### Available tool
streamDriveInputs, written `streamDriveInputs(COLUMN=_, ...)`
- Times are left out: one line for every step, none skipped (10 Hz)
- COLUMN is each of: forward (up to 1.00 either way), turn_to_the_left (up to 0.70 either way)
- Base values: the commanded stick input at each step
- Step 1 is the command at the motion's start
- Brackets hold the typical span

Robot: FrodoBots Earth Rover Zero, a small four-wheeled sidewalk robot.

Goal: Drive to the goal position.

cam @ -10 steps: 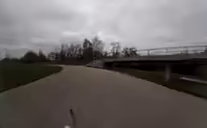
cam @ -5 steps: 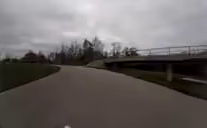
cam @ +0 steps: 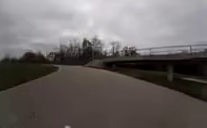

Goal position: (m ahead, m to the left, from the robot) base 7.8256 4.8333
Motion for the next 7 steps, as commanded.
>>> streamDriveInputs(forward=1.0, turn_to_the_left=0.4)
streamDriveInputs(forward=1.0, turn_to_the_left=0.4)
streamDriveInputs(forward=1.0, turn_to_the_left=0.4)
streamDriveInputs(forward=1.0, turn_to_the_left=0.4)
streamDriveInputs(forward=1.0, turn_to_the_left=0.4)
streamDriveInputs(forward=1.0, turn_to_the_left=0.19)
streamDriveInputs(forward=1.0, turn_to_the_left=0.03)
